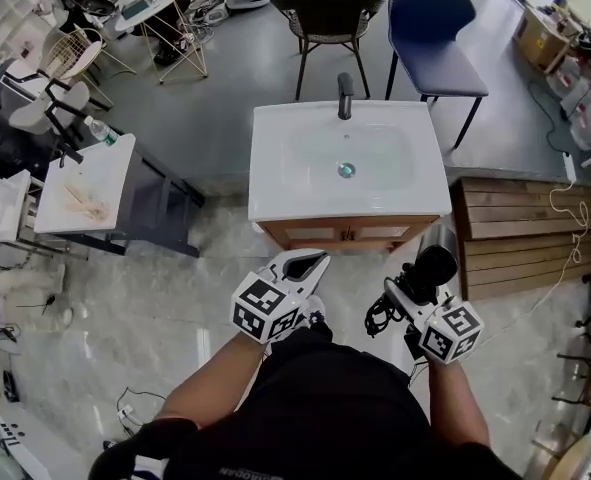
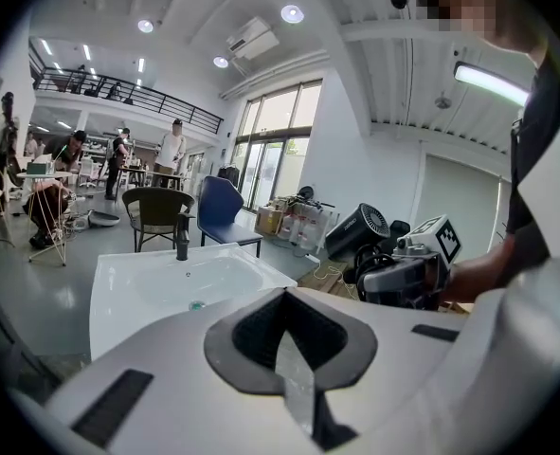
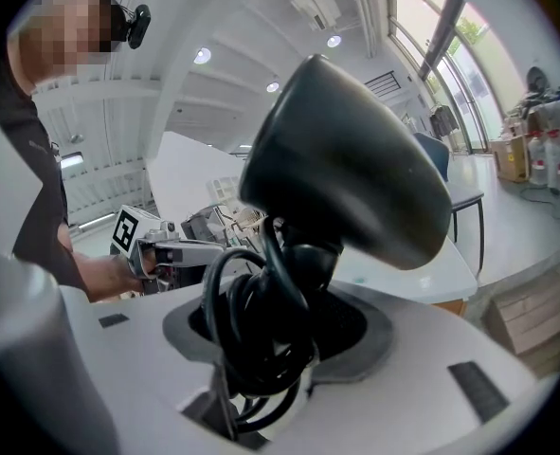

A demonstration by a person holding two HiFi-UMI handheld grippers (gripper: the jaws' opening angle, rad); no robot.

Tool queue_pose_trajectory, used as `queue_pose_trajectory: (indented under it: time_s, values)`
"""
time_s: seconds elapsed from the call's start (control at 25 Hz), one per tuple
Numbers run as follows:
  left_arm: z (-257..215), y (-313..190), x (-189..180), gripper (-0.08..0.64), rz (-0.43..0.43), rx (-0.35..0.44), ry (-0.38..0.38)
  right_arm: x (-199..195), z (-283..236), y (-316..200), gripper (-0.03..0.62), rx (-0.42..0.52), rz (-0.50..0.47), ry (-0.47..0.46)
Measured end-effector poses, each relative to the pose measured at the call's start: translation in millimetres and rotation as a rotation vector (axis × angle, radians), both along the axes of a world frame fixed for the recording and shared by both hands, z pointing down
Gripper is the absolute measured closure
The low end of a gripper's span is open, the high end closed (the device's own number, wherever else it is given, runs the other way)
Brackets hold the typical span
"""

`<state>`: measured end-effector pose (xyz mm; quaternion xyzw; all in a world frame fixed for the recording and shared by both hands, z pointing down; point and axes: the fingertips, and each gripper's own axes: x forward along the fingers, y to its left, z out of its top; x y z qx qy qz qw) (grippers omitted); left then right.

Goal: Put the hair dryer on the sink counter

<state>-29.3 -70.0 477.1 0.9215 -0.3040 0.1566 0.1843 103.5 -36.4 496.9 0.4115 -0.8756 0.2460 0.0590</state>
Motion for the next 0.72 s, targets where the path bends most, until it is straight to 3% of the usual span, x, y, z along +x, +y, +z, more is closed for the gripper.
queue_pose_trajectory:
  time_s: [0.72]
  values:
    - [7.8, -121.8, -49.9, 0.56, 0.031, -0.006, 0.043, -31.0, 4.4, -109.9, 0.383, -0.044, 0.071, 0.085]
